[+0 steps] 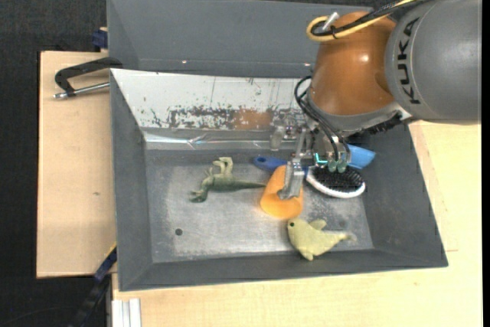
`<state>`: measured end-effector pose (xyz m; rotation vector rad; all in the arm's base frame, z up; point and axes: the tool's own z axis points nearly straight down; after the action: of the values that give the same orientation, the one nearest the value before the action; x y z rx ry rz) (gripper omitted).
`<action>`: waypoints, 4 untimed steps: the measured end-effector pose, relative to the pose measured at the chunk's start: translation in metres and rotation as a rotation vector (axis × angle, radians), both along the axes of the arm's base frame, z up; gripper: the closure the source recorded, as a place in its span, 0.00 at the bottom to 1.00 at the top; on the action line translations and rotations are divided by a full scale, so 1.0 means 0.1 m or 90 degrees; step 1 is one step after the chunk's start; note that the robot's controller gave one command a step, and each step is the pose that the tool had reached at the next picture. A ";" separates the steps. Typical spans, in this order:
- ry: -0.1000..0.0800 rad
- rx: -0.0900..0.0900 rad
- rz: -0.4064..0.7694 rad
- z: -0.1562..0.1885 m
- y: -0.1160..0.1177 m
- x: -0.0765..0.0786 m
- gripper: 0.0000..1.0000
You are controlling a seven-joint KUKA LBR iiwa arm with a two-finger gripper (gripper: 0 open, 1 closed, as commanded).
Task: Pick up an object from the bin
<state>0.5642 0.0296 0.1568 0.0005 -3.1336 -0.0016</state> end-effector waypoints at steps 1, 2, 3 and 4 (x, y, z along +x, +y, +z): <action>-0.004 0.003 0.056 -0.65 -0.26 0.10 0.00; -0.007 0.004 0.140 -0.73 -0.34 0.06 0.00; -0.007 0.004 0.140 -0.73 -0.34 0.06 1.00; 0.034 -0.002 0.104 -0.77 -0.18 0.31 1.00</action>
Offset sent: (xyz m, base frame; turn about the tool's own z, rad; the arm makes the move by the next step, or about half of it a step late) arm 0.0078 -0.0337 -0.0868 -0.0877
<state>0.5950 0.0115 0.0802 0.2512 -3.0698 0.0046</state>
